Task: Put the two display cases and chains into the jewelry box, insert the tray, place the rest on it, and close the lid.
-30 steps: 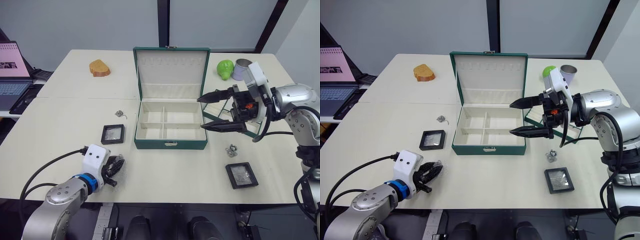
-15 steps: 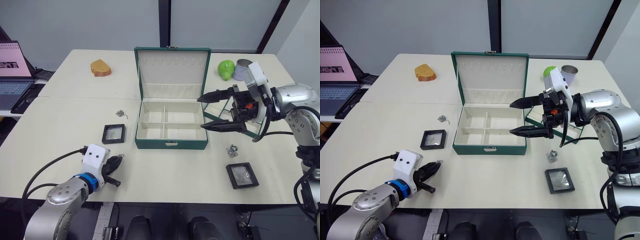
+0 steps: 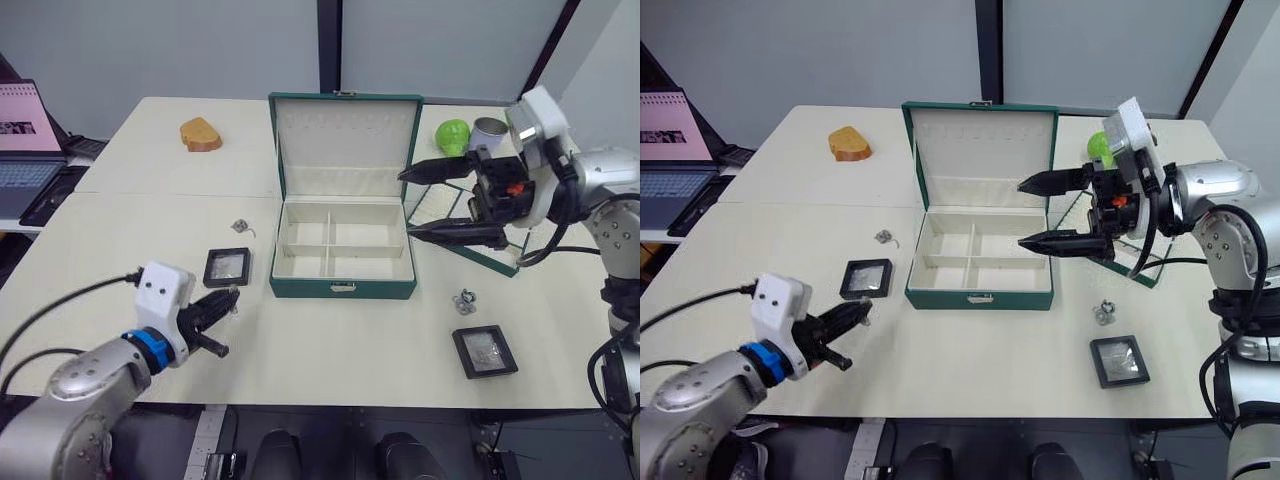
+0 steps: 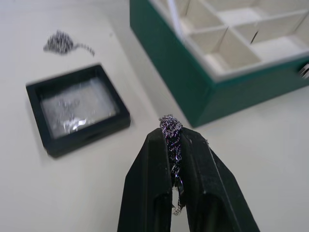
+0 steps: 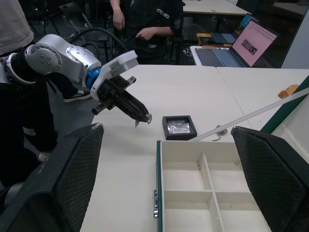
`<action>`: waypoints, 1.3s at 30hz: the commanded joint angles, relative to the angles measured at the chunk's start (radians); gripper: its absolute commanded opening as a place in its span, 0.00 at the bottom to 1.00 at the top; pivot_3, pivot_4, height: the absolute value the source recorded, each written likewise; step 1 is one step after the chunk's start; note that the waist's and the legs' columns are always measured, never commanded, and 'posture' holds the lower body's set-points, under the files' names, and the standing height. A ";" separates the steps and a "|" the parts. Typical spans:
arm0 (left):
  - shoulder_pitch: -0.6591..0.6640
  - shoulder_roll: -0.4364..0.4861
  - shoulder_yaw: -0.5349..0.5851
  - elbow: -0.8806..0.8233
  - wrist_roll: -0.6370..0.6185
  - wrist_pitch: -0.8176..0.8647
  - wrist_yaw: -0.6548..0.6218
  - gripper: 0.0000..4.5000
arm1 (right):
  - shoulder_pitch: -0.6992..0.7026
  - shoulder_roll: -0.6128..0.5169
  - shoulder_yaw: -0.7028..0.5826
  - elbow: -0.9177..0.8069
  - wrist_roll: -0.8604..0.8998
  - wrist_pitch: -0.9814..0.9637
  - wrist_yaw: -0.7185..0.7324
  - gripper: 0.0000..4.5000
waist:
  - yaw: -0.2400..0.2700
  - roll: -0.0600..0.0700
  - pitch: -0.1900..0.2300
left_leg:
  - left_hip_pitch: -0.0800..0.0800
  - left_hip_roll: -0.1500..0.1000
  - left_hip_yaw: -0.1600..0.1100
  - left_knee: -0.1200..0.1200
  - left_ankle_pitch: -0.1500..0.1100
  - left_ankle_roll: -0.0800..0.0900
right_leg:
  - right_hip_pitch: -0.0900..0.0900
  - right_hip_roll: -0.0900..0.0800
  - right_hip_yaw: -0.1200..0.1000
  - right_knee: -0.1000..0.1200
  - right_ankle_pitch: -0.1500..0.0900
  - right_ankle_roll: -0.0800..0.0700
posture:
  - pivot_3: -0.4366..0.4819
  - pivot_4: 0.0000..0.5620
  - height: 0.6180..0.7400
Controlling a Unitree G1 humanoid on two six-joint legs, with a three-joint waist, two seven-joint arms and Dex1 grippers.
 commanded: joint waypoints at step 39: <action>-0.666 -0.392 -0.464 0.480 0.428 -0.078 0.475 0.00 | -0.067 -0.027 -0.053 0.252 -0.158 -0.137 -0.044 1.00 | -0.002 -0.001 0.001 | -0.002 -0.001 0.001 0.002 0.000 0.000 | -0.001 0.000 0.001 -0.002 0.000 0.001 | 0.48 0.27 1.00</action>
